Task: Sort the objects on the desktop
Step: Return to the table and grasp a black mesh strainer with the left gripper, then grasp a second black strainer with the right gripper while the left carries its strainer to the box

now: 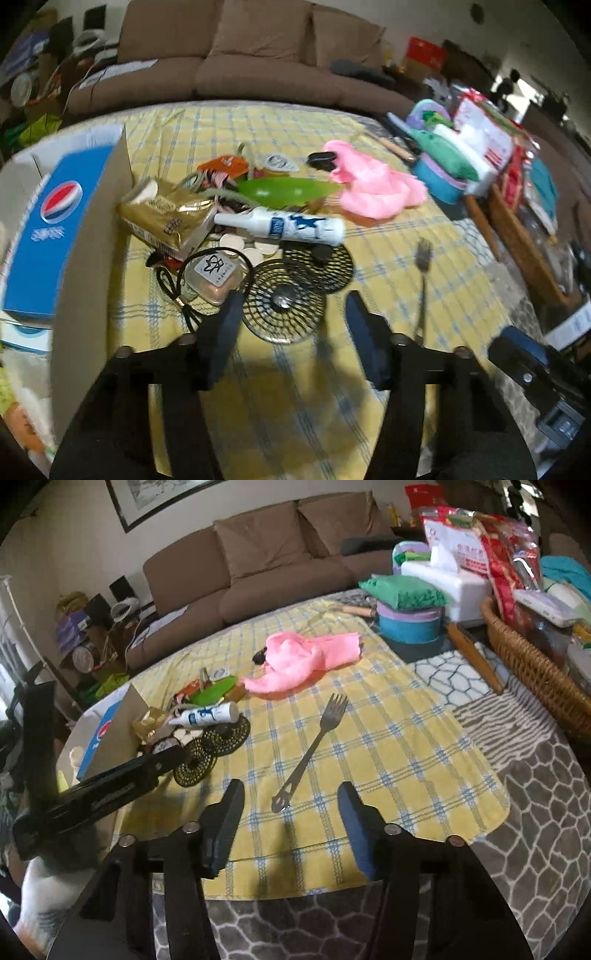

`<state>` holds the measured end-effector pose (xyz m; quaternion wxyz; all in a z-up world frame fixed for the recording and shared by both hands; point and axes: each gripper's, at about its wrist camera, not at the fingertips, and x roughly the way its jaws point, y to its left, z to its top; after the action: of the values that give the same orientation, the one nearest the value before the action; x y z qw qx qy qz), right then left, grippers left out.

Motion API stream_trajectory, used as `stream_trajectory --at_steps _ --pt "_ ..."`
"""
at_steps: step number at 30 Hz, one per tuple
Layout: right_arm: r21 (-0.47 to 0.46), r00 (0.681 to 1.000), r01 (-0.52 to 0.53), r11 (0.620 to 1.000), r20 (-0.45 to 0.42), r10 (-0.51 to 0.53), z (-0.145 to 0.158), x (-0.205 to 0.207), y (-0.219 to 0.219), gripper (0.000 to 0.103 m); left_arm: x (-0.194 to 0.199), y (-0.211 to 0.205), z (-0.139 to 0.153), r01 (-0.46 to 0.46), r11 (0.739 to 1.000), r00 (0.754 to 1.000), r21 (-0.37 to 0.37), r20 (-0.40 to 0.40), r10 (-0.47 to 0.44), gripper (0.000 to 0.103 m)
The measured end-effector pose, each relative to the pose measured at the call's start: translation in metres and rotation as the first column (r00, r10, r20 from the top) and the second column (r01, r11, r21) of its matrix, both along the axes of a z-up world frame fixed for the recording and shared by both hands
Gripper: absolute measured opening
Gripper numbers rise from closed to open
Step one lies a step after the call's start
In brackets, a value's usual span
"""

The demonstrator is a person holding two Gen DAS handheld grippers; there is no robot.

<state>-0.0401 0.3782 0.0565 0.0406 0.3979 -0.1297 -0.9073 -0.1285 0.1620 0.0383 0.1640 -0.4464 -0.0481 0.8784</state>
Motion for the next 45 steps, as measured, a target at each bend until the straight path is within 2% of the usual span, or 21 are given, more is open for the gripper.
stream_trajectory --at_steps 3,7,9,11,12,13,19,23,26,28,30,32,33,39,45 --pt "0.009 1.0 -0.025 1.0 0.0 0.025 -0.003 -0.009 -0.003 0.044 -0.008 -0.002 -0.012 -0.024 1.0 1.0 0.016 -0.001 0.024 0.046" --pt "-0.003 0.998 -0.054 0.999 -0.016 0.054 -0.005 -0.019 -0.007 0.042 -0.014 0.0 -0.023 -0.01 1.0 1.0 0.005 0.005 0.01 0.046" --pt "-0.01 0.997 -0.07 0.998 -0.029 0.07 -0.004 -0.024 -0.009 0.04 -0.015 0.0 -0.025 -0.007 1.0 1.0 0.014 0.003 0.007 0.032" --pt "0.003 0.995 -0.087 0.996 -0.039 0.087 -0.003 -0.032 -0.014 0.03 -0.015 -0.003 -0.025 0.006 0.999 1.0 0.048 0.0 -0.006 0.032" --pt "0.013 0.994 -0.097 0.995 -0.042 0.097 -0.003 -0.038 -0.016 0.022 -0.015 -0.004 -0.024 0.008 0.998 1.0 0.054 0.001 -0.008 0.027" --pt "0.021 0.992 -0.116 0.993 -0.046 0.117 -0.004 -0.046 -0.02 0.019 -0.012 -0.006 -0.022 0.015 0.997 1.0 0.07 -0.006 -0.014 0.016" --pt "0.037 0.97 -0.238 0.971 -0.032 0.239 -0.019 -0.084 -0.051 0.019 0.009 -0.022 -0.017 0.026 0.992 1.0 0.124 0.013 -0.027 0.016" --pt "0.039 0.967 -0.255 0.966 -0.002 0.255 -0.034 -0.106 -0.069 0.02 0.036 -0.027 -0.015 0.053 0.986 0.998 0.16 0.031 -0.058 0.016" --pt "0.07 0.968 -0.25 0.966 0.001 0.25 -0.041 -0.116 -0.078 0.029 0.057 -0.028 -0.014 0.086 0.98 0.995 0.178 0.03 -0.093 0.016" --pt "0.083 0.969 -0.247 0.966 0.003 0.247 -0.043 -0.121 -0.081 0.04 0.068 -0.029 -0.013 0.099 0.975 0.994 0.198 0.032 -0.108 0.016" --pt "0.111 0.969 -0.247 0.963 0.008 0.247 -0.045 -0.125 -0.086 0.041 0.074 -0.033 -0.012 0.109 0.965 0.991 0.238 0.056 -0.126 0.016" --pt "0.138 0.969 -0.246 0.959 0.015 0.246 -0.045 -0.13 -0.089 0.031 0.082 -0.037 -0.008 0.115 0.957 0.988 0.265 0.068 -0.138 0.016" --pt "0.136 0.968 -0.251 0.958 0.022 0.25 -0.046 -0.131 -0.089 0.018 0.087 -0.04 -0.006 0.119 0.955 0.988 0.271 0.064 -0.142 0.016" --pt "0.139 0.964 -0.267 0.954 0.038 0.264 -0.042 -0.118 -0.089 0.016 0.109 -0.054 0.013 0.153 0.946 0.983 0.287 0.053 -0.175 0.016" --pt "0.116 0.972 -0.234 0.965 0.058 0.228 -0.007 -0.078 -0.079 0.016 0.122 -0.085 0.053 0.19 0.929 0.979 0.319 0.01 -0.204 0.016"
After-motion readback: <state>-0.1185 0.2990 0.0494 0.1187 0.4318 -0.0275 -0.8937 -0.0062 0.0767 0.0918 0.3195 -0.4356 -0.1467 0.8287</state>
